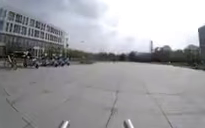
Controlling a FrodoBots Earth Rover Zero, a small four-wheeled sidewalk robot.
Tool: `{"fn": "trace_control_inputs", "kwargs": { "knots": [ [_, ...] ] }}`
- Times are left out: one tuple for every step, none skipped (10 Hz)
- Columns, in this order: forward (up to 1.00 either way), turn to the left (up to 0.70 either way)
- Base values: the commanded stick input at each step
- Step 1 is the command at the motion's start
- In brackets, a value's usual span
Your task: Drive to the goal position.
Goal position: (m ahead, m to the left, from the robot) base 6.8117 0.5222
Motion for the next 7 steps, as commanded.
{"fn": "trace_control_inputs", "kwargs": {
  "knots": [
    [1.0,0.0],
    [1.0,0.0],
    [1.0,0.0],
    [1.0,0.0],
    [1.0,0.0],
    [1.0,0.0],
    [1.0,0.0]
  ]
}}
